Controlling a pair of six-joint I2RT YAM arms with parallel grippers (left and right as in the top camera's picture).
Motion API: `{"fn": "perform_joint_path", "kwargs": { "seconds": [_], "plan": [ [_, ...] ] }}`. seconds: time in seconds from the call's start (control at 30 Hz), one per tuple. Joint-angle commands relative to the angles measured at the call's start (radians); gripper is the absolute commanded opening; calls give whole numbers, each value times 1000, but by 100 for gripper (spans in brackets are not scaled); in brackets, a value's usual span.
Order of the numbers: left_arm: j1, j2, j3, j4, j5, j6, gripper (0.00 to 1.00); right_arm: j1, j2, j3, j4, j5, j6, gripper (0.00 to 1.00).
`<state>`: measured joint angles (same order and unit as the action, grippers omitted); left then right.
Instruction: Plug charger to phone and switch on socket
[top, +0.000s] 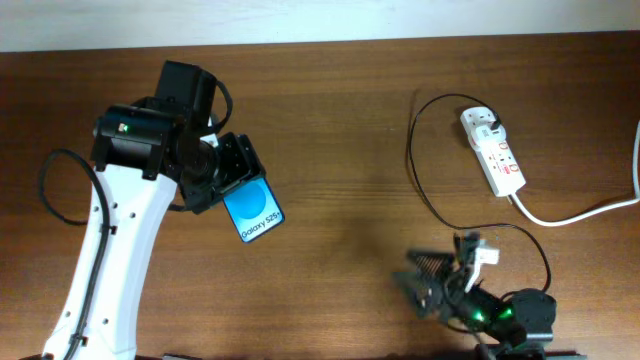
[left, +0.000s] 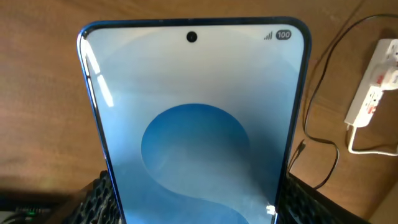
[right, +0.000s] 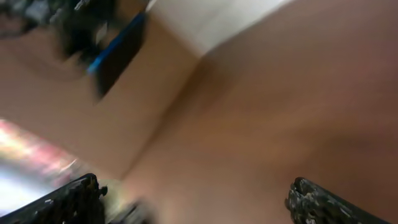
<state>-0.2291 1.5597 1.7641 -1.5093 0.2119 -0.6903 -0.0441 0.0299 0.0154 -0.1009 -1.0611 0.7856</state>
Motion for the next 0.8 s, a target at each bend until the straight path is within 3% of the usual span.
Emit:
{"fn": "perform_joint_path", "kwargs": {
  "seconds": [0.0,0.1,0.4,0.6,0.77],
  "plan": [
    [-1,-16,-30,14,80,-44,23,5,-1,-10,-8,-322,92,98],
    [-21,-16,-86,60,119,-80,24,5,-1,-10,-7,-316,191,98],
    [-170,-16,-269,262,145,-295,29,5,-1,-10,76,-166,217,98],
    [-182,-16,-293,297,152,-309,28,5,35,-10,33,11,168,98],
    [-182,-16,-293,298,151,-309,28,5,194,44,38,90,101,98]
  ]
}}
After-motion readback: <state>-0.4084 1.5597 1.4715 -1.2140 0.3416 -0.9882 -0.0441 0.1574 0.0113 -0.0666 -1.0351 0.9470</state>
